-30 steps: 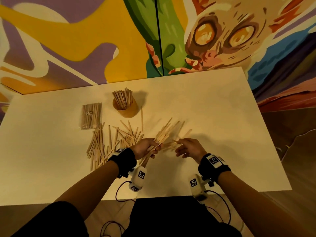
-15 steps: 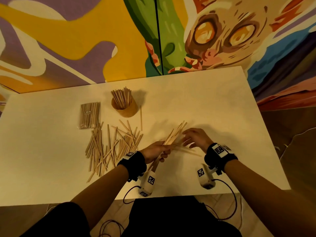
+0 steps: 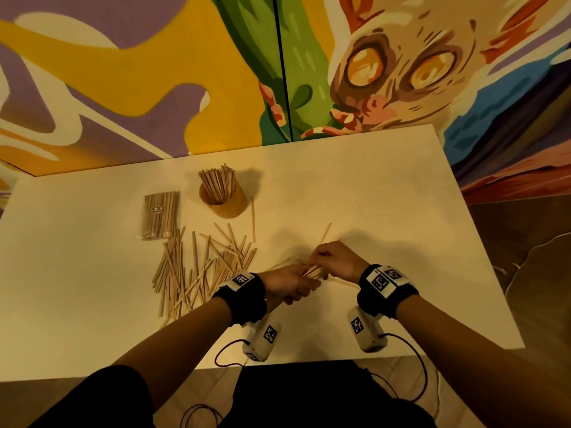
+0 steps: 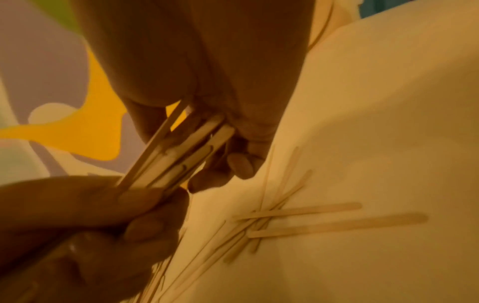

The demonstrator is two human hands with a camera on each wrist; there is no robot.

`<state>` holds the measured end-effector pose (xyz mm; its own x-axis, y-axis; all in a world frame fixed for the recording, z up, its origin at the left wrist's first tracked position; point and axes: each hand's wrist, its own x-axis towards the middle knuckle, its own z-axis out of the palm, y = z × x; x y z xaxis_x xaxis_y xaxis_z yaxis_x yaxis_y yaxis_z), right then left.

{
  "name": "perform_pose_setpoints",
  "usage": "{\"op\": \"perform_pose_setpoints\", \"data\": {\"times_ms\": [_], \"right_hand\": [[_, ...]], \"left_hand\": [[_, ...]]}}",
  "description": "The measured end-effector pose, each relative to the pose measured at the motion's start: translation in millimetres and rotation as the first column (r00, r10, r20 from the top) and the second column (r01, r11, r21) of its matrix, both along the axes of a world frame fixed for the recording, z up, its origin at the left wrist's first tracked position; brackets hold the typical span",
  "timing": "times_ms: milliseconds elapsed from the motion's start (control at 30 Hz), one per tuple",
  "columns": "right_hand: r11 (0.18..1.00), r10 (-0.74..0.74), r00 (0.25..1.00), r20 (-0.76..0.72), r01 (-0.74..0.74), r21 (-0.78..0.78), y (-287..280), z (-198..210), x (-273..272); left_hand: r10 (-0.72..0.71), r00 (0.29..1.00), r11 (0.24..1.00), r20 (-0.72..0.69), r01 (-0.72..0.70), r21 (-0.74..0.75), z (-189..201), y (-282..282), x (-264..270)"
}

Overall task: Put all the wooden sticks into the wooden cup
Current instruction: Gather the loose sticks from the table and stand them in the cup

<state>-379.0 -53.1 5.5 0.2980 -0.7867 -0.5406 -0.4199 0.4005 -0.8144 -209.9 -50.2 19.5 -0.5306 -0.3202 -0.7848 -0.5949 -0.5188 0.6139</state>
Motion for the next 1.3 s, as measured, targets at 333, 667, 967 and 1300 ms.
{"op": "perform_pose_setpoints", "data": {"times_ms": [333,667,967,1300], "right_hand": [[0.978,-0.144,0.966,0.216,0.105,0.181,6,2,-4],[0.900,-0.381,0.880,0.283,0.285,0.329,14,-10,0],[0.868,-0.445,0.846,0.293,0.328,0.373,22,-15,2],[0.837,-0.499,0.821,0.276,0.375,0.400,29,-20,-10]], "left_hand": [[-0.091,0.963,0.812,0.255,0.220,-0.540,-11,-3,-6],[-0.095,0.904,0.682,0.418,0.365,-0.634,-21,0,-13],[-0.158,0.878,0.616,0.452,0.446,-0.650,-28,3,-10],[-0.162,0.961,0.865,0.223,0.247,-0.436,-11,-2,33]]}}
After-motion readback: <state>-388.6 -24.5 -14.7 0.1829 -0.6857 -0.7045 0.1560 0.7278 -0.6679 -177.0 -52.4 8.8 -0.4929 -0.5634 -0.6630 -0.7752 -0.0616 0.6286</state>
